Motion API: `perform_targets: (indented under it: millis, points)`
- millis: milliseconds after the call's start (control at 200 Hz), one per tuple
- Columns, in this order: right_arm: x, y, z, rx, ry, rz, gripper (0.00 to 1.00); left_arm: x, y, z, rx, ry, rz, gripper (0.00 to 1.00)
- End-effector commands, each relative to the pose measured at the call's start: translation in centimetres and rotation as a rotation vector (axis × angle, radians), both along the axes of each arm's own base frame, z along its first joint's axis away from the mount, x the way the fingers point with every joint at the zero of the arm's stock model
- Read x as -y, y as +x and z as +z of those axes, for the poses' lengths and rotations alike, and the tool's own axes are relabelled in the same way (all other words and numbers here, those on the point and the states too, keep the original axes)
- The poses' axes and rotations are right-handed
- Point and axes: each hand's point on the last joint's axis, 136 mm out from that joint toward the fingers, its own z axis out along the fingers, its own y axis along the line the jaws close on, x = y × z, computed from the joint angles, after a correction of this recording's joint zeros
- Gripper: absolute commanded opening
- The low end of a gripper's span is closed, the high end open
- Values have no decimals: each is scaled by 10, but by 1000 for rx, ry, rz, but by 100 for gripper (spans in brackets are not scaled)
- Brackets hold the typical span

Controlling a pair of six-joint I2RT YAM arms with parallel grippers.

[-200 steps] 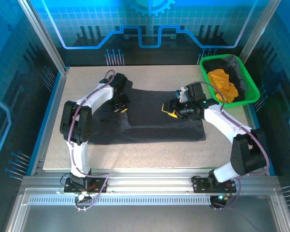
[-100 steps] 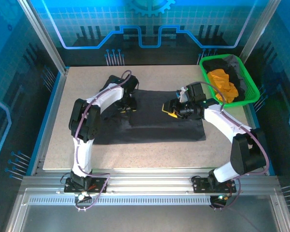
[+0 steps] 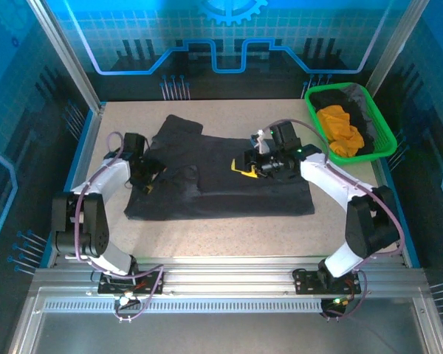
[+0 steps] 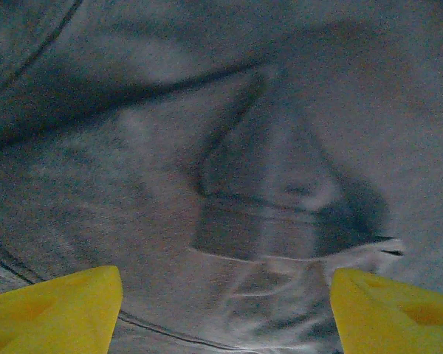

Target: Fold and stack the t-shirts

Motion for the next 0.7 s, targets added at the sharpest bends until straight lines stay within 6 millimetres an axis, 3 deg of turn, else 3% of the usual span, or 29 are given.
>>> perform_targets:
  millis: [0,120,220,385,695]
  points:
    - [-12,-1,6,13,27,57,60,16,18,-2,53,-126,37,76]
    - [-12,0,6,6,24,61,60,16,19,-20,11,-136,56,75]
    - [-12,-1,5,4,21,63,60,11,26,-22,23,-138,99,72]
    - [-10,-3,2,-7,13,52,60,4,51,-15,58,-123,123,62]
    - [-7,-2,-1,-18,-2,34,59,-17,102,-20,95,-150,202,40]
